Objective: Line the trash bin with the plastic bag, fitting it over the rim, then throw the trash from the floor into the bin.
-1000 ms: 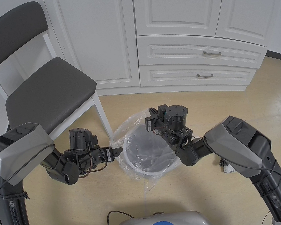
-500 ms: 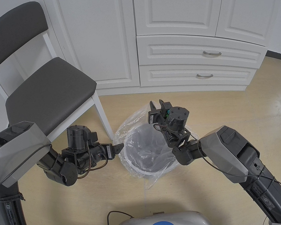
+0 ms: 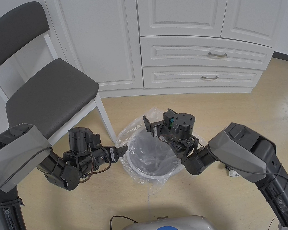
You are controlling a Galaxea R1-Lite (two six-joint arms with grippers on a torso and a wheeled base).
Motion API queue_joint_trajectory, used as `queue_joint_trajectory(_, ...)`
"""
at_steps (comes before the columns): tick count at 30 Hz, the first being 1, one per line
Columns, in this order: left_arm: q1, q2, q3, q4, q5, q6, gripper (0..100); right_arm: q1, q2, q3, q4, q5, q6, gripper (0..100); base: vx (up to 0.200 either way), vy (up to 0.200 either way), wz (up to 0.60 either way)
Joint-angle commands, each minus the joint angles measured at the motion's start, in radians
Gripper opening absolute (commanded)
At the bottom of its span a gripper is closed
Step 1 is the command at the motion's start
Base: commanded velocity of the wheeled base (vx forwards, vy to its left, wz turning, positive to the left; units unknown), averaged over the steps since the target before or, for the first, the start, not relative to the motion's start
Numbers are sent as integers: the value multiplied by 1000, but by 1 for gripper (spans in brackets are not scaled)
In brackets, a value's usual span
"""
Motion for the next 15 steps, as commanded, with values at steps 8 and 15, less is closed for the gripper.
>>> queue_joint_trajectory(8,-75,-2,-25,-39,12,-75,100,4,-563,757,-134,-110,31,100,0,0,0)
queue_joint_trajectory(15,-83,11,-84,-28,17,-107,100,-23,-598,744,96,-107,166,100,0,0,0)
